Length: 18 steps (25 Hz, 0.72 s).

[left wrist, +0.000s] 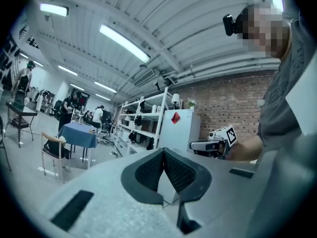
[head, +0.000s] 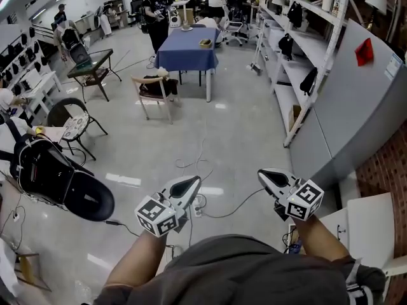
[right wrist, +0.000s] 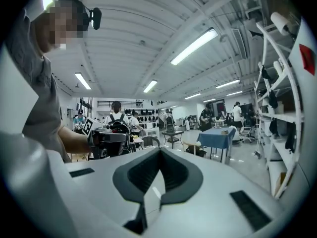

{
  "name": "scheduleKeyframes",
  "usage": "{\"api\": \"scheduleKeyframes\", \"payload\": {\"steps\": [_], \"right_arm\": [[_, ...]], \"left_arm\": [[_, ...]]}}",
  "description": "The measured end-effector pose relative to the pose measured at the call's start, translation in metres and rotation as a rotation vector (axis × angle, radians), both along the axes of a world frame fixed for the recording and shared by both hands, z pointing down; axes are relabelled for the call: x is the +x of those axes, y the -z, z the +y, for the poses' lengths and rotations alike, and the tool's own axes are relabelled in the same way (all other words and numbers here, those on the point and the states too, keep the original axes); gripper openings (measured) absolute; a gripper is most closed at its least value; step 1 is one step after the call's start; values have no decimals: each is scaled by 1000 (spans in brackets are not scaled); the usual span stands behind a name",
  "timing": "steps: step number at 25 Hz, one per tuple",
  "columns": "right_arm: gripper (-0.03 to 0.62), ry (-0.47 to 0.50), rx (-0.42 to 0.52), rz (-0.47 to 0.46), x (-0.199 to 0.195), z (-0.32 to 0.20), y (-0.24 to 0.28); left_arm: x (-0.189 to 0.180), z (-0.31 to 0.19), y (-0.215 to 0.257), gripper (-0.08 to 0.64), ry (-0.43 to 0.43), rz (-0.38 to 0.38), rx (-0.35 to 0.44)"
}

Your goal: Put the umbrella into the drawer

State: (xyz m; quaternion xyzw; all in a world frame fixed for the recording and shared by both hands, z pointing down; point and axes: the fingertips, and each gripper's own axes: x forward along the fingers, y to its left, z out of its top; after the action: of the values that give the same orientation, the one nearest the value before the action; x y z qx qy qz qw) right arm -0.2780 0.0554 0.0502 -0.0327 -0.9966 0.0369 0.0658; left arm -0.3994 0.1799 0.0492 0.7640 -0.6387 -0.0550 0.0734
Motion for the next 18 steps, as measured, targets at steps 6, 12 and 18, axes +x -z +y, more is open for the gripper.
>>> {"api": "scheduleKeyframes", "payload": {"steps": [6,12,18], "right_arm": [[-8,-28,-12,-2,7,10,-6],[-8,-31,-6,3,14,3,-1],[-8,-36,-5,2,18,1,1]], "left_arm": [[4,13,-4,0,-7,-4,5],[9,6,5,0,-12,1,3],[13,1,10,0,-23,-4,-1]]}}
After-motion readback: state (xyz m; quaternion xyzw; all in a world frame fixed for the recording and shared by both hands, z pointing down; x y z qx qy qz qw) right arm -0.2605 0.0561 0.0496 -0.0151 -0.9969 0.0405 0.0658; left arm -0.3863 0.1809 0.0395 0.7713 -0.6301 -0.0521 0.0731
